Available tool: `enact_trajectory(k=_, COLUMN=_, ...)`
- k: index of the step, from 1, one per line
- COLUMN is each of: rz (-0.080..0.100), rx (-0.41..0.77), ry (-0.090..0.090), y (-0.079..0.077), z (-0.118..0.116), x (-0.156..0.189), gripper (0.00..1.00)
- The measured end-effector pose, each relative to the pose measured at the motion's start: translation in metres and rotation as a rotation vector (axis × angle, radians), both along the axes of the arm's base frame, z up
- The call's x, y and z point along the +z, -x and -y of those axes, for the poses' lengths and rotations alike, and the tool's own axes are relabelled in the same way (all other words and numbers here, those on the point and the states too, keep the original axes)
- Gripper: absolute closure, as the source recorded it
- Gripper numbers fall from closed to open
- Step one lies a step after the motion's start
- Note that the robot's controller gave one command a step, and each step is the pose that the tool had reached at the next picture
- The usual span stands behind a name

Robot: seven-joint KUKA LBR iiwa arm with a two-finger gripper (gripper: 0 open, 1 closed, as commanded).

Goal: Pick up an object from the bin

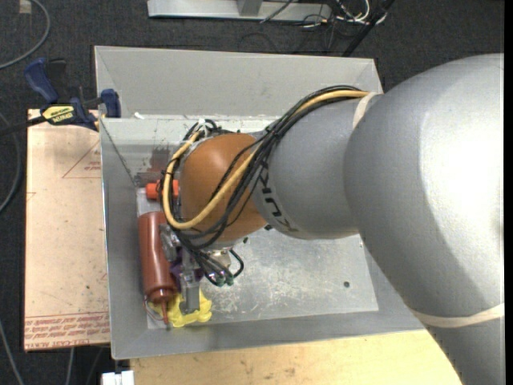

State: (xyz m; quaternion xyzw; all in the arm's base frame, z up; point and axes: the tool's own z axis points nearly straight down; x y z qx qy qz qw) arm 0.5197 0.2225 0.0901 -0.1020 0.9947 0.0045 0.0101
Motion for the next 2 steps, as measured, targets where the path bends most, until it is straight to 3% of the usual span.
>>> enact_trajectory(k=1, rz=0.006, rx=-0.125, ry=-0.010, y=0.0292, z=0.0268, x=-0.0138, gripper=1.00)
enact_trajectory(k=2, rz=0.005, rx=-0.125, ry=-0.010, y=0.0292, z=0.0268, x=-0.0138, gripper=1.00)
